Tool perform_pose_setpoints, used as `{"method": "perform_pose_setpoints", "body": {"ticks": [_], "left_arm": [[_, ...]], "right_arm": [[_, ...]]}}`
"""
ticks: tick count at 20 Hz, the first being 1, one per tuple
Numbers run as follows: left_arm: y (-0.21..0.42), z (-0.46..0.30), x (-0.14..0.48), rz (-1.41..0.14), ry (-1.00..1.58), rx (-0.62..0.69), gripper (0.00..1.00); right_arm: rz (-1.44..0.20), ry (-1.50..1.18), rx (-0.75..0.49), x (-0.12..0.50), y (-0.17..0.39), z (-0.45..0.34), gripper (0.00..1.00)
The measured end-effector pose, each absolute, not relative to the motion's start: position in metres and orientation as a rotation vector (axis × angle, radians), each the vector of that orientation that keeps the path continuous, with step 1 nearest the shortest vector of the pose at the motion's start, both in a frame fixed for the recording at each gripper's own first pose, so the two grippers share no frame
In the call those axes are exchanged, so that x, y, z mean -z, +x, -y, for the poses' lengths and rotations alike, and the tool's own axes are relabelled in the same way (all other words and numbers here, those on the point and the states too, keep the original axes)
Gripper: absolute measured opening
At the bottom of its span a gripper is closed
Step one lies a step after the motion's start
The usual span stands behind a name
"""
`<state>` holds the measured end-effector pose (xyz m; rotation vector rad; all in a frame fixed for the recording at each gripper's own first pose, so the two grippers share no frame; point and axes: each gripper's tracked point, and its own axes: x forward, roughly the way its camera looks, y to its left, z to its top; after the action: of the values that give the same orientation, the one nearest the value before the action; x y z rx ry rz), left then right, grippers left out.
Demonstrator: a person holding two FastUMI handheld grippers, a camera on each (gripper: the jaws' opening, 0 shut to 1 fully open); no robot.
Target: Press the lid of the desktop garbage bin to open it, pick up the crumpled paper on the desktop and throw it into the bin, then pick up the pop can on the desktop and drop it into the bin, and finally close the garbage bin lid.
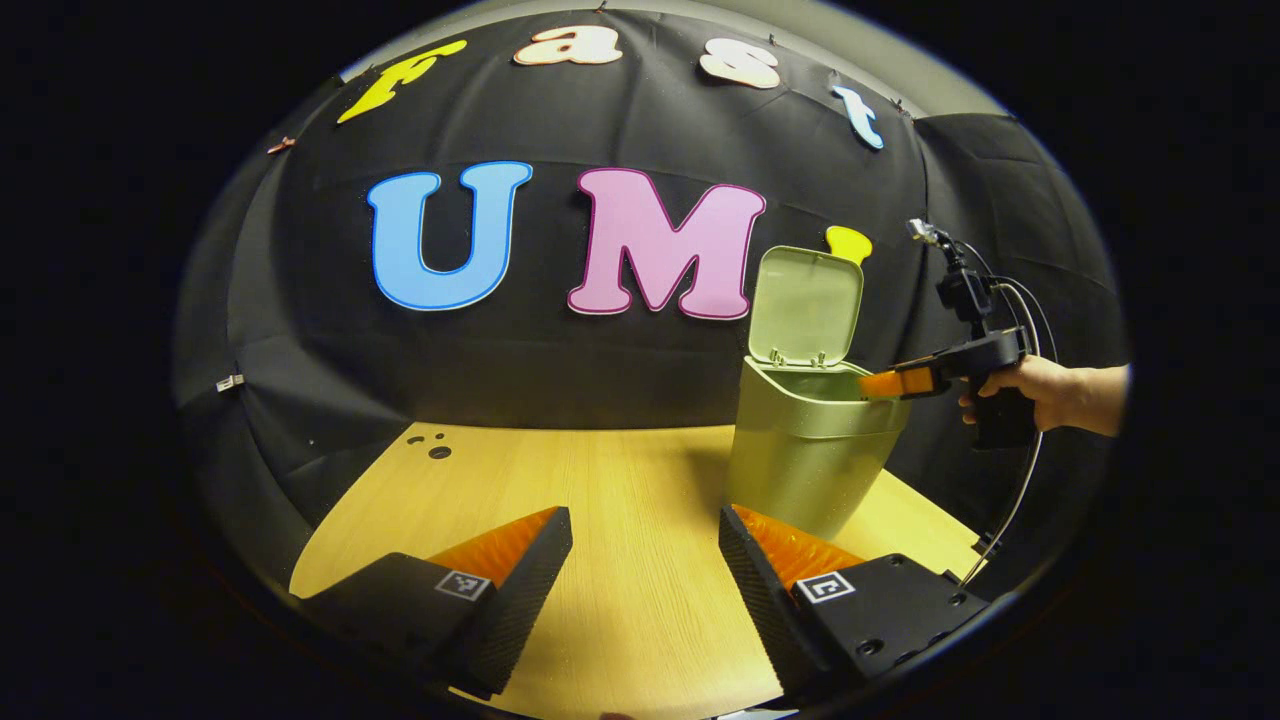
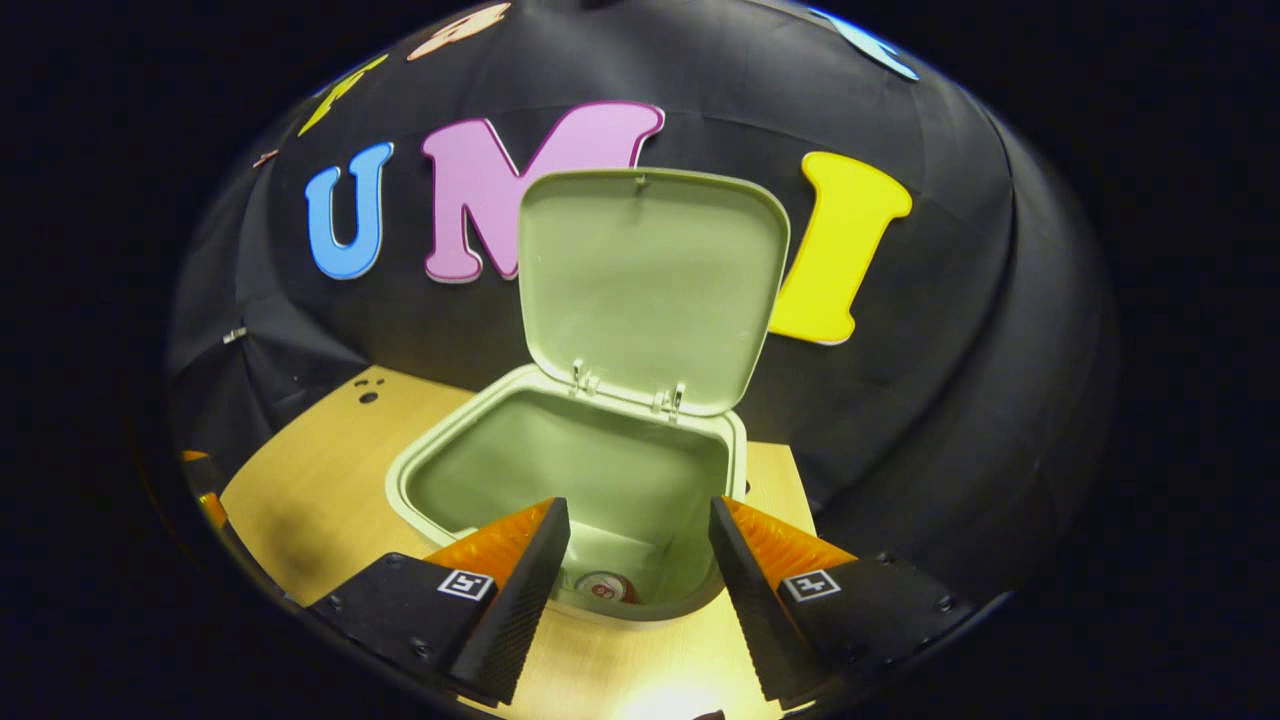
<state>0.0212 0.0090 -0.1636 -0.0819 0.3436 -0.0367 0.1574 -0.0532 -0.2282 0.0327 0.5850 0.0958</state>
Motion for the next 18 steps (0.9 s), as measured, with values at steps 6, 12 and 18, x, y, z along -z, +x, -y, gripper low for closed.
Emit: {"method": "perform_pose_setpoints", "body": {"ticks": [6, 12, 18], "left_arm": [[0.025, -0.004, 0.163, -0.349, -0.069, 0.037, 0.95], [0.035, 0.006, 0.159, -0.346, -0.089, 0.023, 0.95], [0.045, 0.017, 0.155, -0.343, -0.086, -0.005, 0.95]], "right_arm": [[-0.297, 0.043, -0.066, 0.138, 0.202, 0.069, 0.98], [-0.102, 0.002, -0.012, 0.073, 0.242, 0.089, 0.97], [-0.006, 0.064, -0.001, 0.047, 0.277, 0.091, 0.95]]}}
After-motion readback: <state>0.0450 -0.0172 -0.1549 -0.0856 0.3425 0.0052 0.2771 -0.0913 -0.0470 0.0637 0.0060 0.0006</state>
